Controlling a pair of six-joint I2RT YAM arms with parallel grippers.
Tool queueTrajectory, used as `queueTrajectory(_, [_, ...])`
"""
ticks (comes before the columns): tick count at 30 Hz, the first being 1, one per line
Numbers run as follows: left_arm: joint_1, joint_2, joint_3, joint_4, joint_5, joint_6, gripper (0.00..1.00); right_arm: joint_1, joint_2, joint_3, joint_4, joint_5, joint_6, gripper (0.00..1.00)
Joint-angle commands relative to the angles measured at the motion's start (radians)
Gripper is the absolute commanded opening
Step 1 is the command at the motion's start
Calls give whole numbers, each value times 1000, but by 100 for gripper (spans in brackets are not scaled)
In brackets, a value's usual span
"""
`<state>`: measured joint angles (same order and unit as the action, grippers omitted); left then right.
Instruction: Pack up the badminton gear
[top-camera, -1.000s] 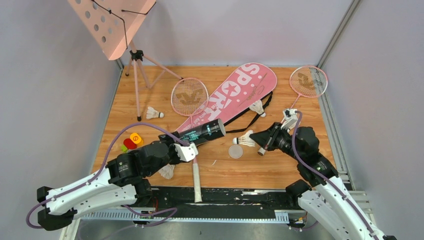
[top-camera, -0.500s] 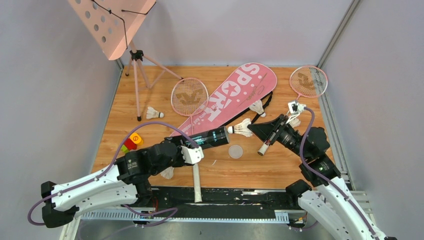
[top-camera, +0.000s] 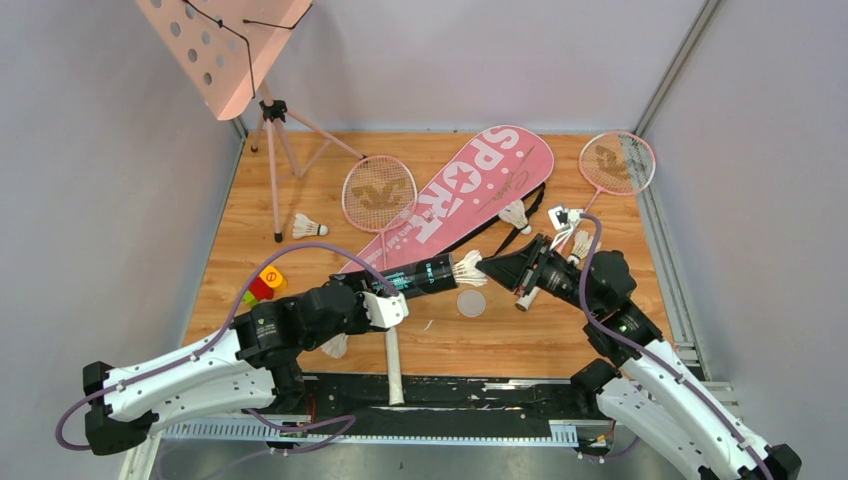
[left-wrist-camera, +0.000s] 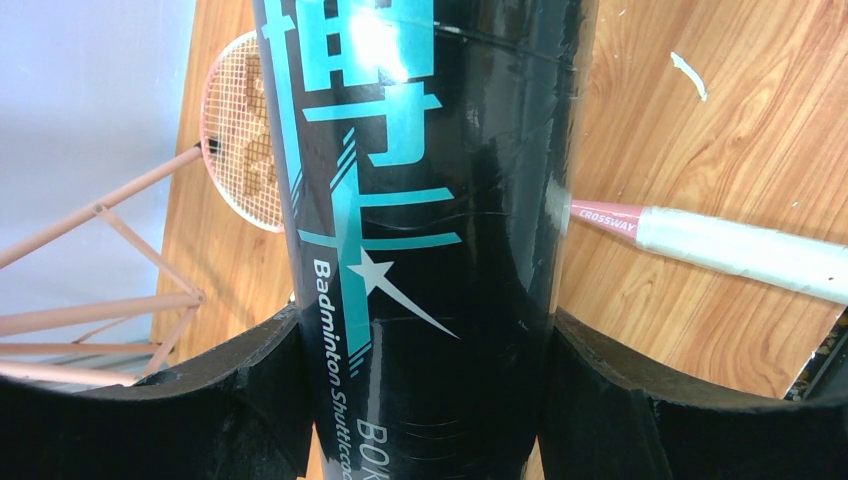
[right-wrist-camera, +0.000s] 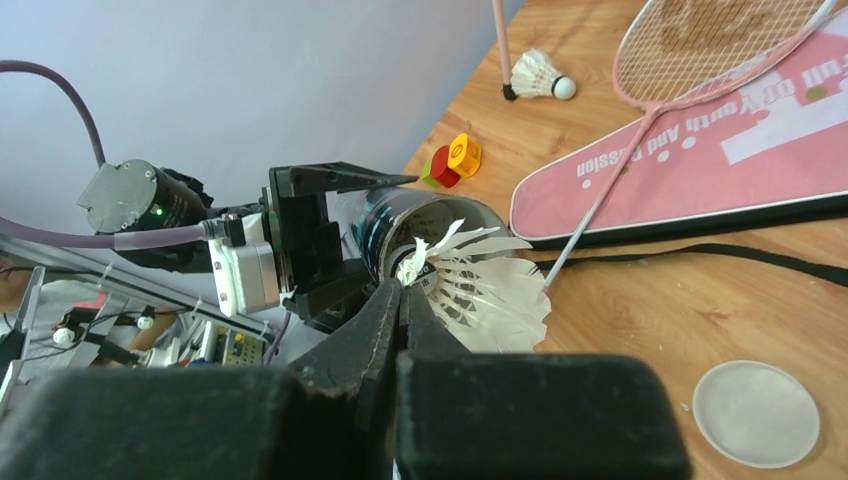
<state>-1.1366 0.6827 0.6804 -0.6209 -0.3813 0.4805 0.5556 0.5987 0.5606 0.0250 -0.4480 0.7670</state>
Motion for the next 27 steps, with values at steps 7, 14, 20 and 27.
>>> queueTrajectory(7, [3,-21,24,27,20,12,44,103,108,5,142,1,11,0])
queueTrajectory(14, [3,-55,17,42,63,23,44,138,157,-3,198,-2,14,0])
queueTrajectory(20, [2,-67,14,48,79,32,43,155,193,-2,234,-8,19,0])
queueTrajectory(27, [3,-66,15,47,77,33,43,187,240,0,289,-22,35,0])
